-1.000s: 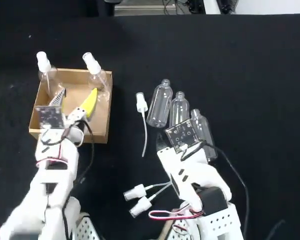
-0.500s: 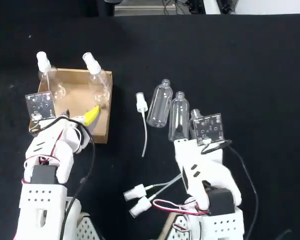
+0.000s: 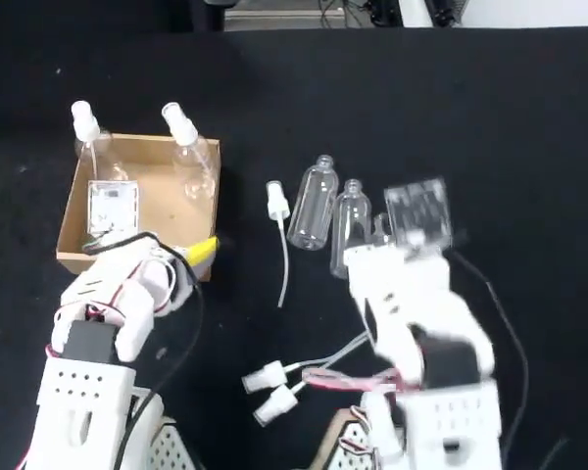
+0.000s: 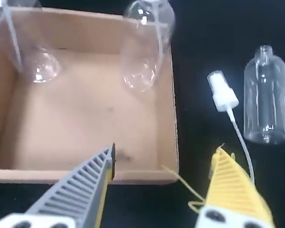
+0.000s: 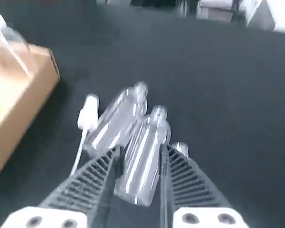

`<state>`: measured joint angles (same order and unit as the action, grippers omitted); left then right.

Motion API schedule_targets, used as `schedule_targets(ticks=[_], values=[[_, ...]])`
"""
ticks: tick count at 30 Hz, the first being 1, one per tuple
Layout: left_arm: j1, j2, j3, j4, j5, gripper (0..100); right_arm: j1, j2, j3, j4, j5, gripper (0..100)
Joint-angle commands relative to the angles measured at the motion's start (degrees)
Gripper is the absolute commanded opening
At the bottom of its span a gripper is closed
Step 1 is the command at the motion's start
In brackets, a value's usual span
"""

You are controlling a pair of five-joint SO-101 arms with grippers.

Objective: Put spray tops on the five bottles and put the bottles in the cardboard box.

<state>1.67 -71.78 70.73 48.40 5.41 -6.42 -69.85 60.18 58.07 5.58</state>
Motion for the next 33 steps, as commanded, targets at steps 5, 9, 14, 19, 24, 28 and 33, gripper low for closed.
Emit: schedule_targets(ticks=[5, 9, 14, 19, 24, 28, 33], values=[[5.6, -0.9, 0.6, -0.3, -1.4, 30, -1.0, 32.3, -17.0, -2.0, -6.3, 22.1], [5.6, -0.9, 0.7, -0.3, -1.4, 30, -1.0, 46.0, -24.6, -1.8, -6.4, 22.6], [5.6, -0.9, 0.7, -0.2, -1.4, 30, -1.0, 58.3, -31.0, -1.6, -6.2, 21.1], [5.6, -0.9, 1.1, -0.2, -1.4, 30, -1.0, 66.8, -34.6, -1.9, -6.1, 21.1], [5.6, -0.9, 1.2, -0.3, -1.4, 30, -1.0, 72.8, -38.3, -1.7, -6.1, 21.1], [5.6, -0.9, 1.2, -0.3, -1.4, 30, -2.1, 76.4, -39.4, -1.8, -6.1, 20.9], [5.5, -0.9, 1.2, -0.3, -1.4, 30, -4.0, 79.8, -39.5, -2.0, -6.1, 20.9]])
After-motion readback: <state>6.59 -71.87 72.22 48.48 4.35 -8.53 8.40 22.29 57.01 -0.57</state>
